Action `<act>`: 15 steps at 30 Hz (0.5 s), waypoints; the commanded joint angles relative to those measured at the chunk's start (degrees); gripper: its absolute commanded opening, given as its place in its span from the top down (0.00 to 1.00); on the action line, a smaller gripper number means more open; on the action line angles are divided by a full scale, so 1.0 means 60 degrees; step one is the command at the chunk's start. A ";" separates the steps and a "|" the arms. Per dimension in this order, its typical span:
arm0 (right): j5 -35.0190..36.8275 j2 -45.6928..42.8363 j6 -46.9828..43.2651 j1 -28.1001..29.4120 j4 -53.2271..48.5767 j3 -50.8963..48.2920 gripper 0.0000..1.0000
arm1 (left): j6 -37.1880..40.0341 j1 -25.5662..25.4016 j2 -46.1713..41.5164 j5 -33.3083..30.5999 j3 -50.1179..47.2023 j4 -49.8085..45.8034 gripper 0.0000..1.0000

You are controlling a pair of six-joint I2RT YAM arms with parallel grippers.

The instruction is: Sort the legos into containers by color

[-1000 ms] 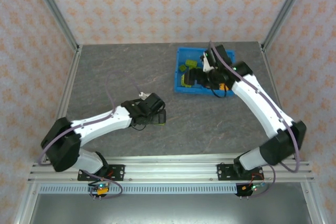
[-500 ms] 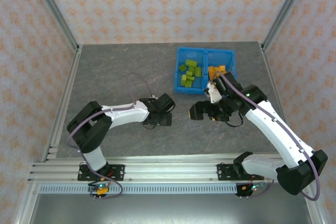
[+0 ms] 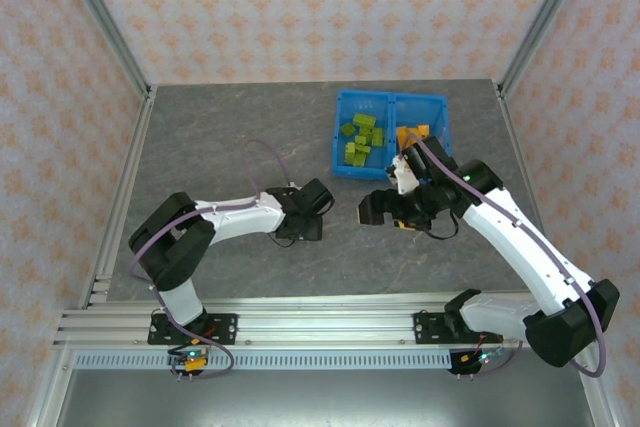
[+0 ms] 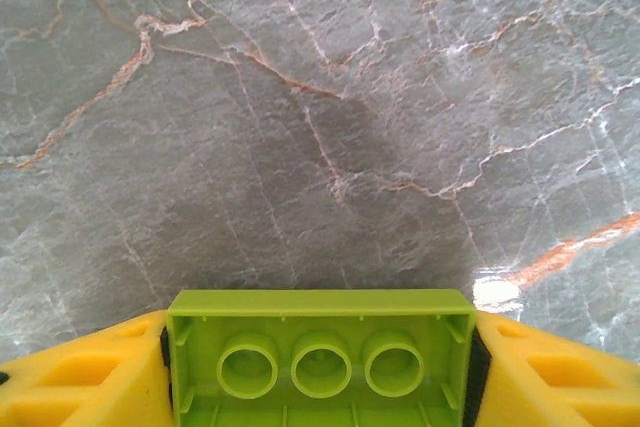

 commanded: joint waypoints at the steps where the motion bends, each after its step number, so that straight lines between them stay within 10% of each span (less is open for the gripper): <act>1: 0.0464 -0.0273 0.0350 0.0051 0.0229 0.0470 0.06 | 0.0259 -0.0077 -0.0847 -0.0141 0.0848 -0.0663 0.47; 15: 0.1866 -0.1355 0.1148 0.0033 0.0806 0.0559 0.06 | 0.3091 -0.0096 0.1819 -0.1820 0.7648 -0.1027 0.44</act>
